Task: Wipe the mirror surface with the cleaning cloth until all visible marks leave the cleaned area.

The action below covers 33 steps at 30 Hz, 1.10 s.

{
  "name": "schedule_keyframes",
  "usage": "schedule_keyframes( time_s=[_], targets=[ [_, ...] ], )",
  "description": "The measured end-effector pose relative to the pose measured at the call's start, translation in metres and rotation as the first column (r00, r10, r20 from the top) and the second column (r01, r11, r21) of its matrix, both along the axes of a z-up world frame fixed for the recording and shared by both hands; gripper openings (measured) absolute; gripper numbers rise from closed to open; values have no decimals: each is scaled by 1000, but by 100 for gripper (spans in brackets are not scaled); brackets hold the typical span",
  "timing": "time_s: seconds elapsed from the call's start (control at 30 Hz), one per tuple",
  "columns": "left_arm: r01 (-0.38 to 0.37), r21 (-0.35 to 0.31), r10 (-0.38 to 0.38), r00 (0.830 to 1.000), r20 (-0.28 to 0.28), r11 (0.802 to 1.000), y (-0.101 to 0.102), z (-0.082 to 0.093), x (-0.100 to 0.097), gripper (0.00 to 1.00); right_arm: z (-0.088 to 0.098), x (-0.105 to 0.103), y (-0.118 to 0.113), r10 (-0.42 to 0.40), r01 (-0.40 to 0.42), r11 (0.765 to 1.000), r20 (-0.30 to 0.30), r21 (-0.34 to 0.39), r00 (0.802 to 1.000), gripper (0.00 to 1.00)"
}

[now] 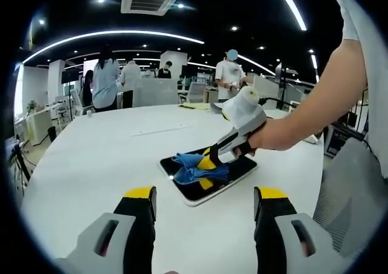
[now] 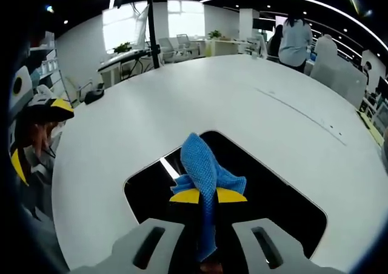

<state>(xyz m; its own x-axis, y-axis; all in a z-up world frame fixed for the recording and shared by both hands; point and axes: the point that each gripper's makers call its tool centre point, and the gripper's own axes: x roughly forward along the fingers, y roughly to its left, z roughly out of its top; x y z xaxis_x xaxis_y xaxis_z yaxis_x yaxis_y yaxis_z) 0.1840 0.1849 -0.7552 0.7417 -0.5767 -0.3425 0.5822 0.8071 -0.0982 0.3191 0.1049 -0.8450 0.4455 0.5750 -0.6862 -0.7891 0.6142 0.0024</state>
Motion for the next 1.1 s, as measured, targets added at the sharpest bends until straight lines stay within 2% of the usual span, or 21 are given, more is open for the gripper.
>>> schedule_keyframes(
  time_s=[0.3, 1.1],
  targets=[
    [5, 9, -5, 1000, -9, 1000, 1, -5, -1, 65, 0, -4, 14, 37, -37, 999, 5, -14, 999, 2],
    [-2, 7, 2, 1000, -8, 1000, 3, -2, -6, 65, -1, -6, 36, 82, -82, 996, 11, -16, 997, 2]
  ],
)
